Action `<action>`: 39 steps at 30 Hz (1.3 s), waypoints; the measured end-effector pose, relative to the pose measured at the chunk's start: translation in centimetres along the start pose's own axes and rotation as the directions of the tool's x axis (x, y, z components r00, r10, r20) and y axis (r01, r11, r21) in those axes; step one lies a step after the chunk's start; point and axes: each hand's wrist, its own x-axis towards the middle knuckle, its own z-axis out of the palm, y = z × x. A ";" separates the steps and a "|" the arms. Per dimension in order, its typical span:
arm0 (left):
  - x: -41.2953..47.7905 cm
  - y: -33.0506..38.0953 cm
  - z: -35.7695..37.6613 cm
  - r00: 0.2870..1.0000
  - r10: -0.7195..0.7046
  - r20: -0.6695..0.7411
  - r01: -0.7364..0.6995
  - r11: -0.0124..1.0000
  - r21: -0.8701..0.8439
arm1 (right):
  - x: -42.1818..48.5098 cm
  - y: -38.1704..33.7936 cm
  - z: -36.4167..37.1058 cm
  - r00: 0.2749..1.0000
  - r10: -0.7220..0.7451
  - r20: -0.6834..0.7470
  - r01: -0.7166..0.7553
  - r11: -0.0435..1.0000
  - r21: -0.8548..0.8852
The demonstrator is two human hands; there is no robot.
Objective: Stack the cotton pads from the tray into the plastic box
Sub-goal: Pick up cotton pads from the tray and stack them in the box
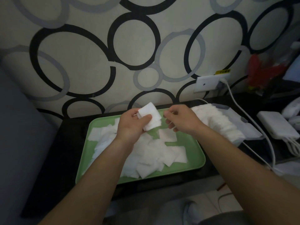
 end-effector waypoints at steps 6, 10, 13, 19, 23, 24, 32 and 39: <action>0.1 -0.3 -0.1 1.000 0.004 -0.006 -0.004 1.000 0.007 | 0.7 2.5 0.8 0.966 0.008 0.260 0.163 0.761 -0.629; 0.0 -0.3 0.0 1.000 0.023 0.009 -0.024 1.000 0.014 | 0.8 2.4 1.0 0.962 0.020 0.274 0.178 0.715 -0.676; -0.1 -0.3 0.0 1.000 0.024 0.019 -0.024 1.000 0.010 | 0.6 2.4 1.1 0.950 0.047 0.308 0.191 0.693 -0.695; 0.3 -0.6 -0.5 1.000 0.003 0.002 -0.002 1.000 -0.007 | 0.5 2.2 0.7 0.958 0.011 0.287 0.117 0.897 -0.427; 0.6 -0.8 -1.0 0.998 -0.034 -0.049 0.033 0.999 -0.016 | -0.1 0.7 -0.1 0.991 -0.009 0.130 0.007 1.000 0.018; 0.6 -0.8 -1.1 0.998 -0.041 -0.054 0.041 0.999 -0.015 | -0.3 0.2 -0.3 0.994 -0.010 0.109 -0.004 0.992 0.126; -0.2 -0.5 -0.8 0.998 -0.032 0.061 0.032 0.999 0.000 | -0.9 -1.4 -0.5 0.967 -0.116 0.227 0.007 0.902 0.432; -0.4 -0.3 -0.4 0.981 -0.033 0.192 0.029 0.999 0.027 | -0.7 -1.0 0.2 0.987 -0.038 0.156 -0.028 0.914 0.405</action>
